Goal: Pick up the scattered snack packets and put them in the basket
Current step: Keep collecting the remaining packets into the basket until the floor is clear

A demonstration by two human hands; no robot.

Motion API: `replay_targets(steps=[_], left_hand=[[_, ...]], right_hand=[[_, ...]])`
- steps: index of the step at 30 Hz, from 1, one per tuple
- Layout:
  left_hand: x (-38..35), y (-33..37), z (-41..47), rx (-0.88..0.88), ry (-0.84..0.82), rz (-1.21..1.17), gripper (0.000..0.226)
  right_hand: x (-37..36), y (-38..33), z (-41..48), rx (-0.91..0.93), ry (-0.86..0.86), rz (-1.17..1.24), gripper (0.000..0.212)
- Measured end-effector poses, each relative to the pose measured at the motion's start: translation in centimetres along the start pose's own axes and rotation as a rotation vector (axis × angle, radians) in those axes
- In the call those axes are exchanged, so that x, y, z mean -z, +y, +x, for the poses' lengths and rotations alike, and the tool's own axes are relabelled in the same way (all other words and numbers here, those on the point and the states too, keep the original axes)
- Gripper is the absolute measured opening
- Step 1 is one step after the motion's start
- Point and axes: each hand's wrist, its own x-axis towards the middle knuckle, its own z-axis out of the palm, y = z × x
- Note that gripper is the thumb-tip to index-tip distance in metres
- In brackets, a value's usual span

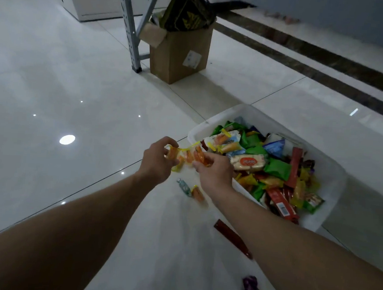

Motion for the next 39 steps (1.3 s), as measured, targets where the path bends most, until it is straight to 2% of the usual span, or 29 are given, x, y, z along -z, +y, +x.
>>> replay_targets(steps=[7,14,19,23,25,29,33,37,39], left_hand=[[-2.4,4.4,-0.3,-0.067,-0.025,-0.081,0.027],[-6.1,8.3,1.7,-0.068,-0.128,-0.122,0.032],[-9.9,9.7,4.6,-0.047,-0.126,-0.070,0.039],[-12.3,10.9,6.8,-0.066,-0.138,-0.064,0.032],[-13.0,11.3,7.9,-0.083,-0.168,-0.047,0.033],[-13.3,11.3,9.8,-0.057,-0.201,-0.108,0.051],[-12.2,10.4,10.4,-0.094,-0.157,-0.055,0.047],[-10.7,9.7,9.6,-0.134,-0.126,-0.047,0.042],[-9.6,9.3,9.1,-0.162,-0.102,-0.021,0.041]], right_hand=[[5.5,-1.2,1.8,0.009,0.153,-0.024,0.020],[10.1,-0.5,4.7,-0.145,0.266,0.058,0.022],[11.0,0.1,7.6,-0.280,0.326,0.097,0.024],[11.0,0.5,10.2,-0.338,0.338,0.127,0.020],[11.2,0.3,11.3,-0.341,0.339,0.124,0.017],[11.7,0.4,13.1,-0.343,0.347,0.119,0.013],[11.8,1.2,13.5,-0.331,0.339,0.016,0.009],[10.9,1.5,12.3,-0.205,0.260,-0.151,0.012],[10.3,1.2,11.2,-0.109,0.219,-0.226,0.007]])
